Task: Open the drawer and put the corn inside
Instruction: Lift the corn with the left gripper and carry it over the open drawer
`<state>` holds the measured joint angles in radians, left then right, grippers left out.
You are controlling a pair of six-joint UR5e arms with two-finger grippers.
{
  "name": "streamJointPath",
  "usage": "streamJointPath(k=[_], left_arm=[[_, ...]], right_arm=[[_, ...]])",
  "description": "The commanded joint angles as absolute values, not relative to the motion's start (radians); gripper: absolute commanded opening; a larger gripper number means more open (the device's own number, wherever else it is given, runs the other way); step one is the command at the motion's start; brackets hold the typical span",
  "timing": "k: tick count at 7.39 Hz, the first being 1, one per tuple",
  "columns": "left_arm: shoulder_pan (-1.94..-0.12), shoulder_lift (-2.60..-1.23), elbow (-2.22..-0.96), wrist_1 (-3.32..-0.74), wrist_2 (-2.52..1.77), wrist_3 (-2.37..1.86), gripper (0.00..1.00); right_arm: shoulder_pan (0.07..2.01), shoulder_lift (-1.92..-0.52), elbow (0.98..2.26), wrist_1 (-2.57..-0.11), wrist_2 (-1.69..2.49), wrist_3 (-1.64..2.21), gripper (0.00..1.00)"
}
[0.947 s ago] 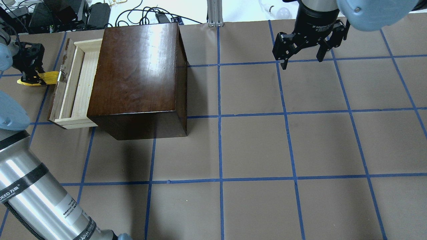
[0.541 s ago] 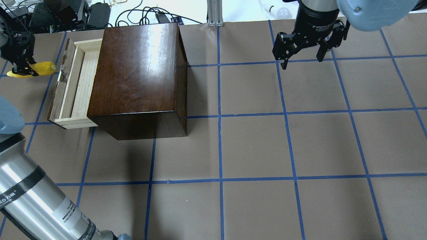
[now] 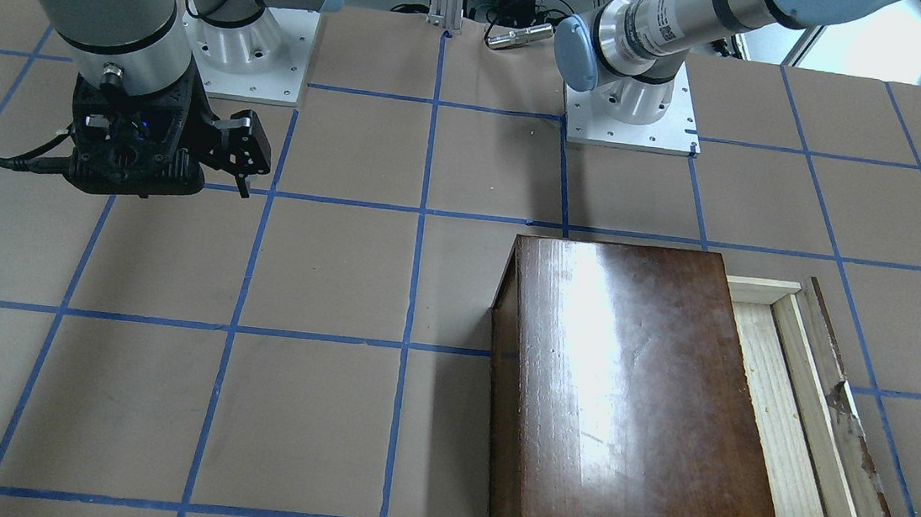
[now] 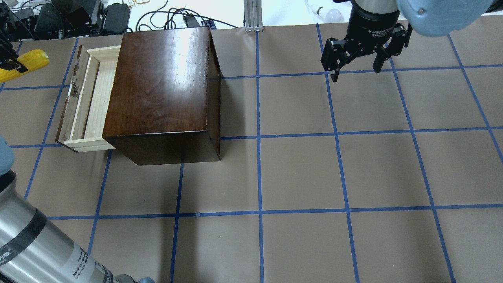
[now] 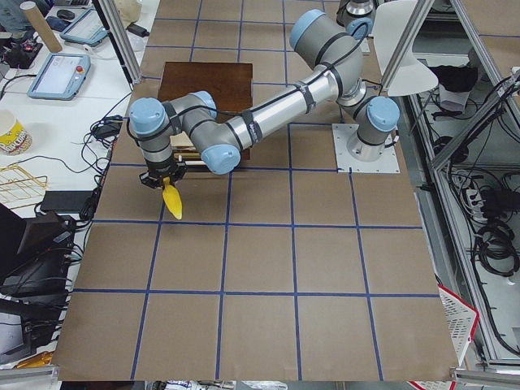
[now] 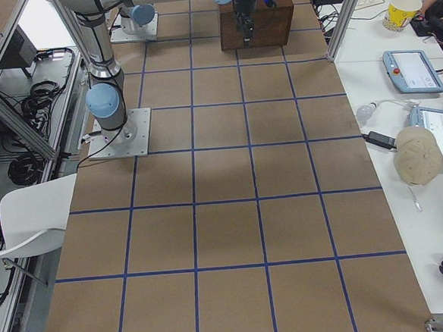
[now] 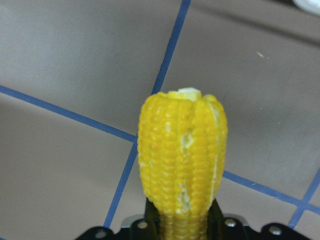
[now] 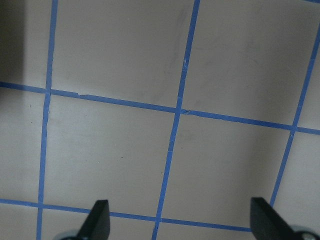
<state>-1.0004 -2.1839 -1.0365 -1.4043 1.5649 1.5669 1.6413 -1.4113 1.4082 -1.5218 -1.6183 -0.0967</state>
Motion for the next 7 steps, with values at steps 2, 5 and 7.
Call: streamJointPath(k=[2,5,7], left_arm=[[-1.07,-2.059,-1.04,-1.557,1.566,1.088,0.0],[-1.138,-2.025,-1.06,-1.634,1.571,0.597,0.0],[-1.164,-2.004,-1.112,-1.638,1.568,0.346,0.0]], right_arm=[[1.641,-1.411,1.408,-1.522,-1.618,-0.097,1.0],[1.641,-1.411,1.408,-1.522,-1.618,-0.097,1.0],[1.641,-1.411,1.408,-1.522,-1.618,-0.095,1.0]])
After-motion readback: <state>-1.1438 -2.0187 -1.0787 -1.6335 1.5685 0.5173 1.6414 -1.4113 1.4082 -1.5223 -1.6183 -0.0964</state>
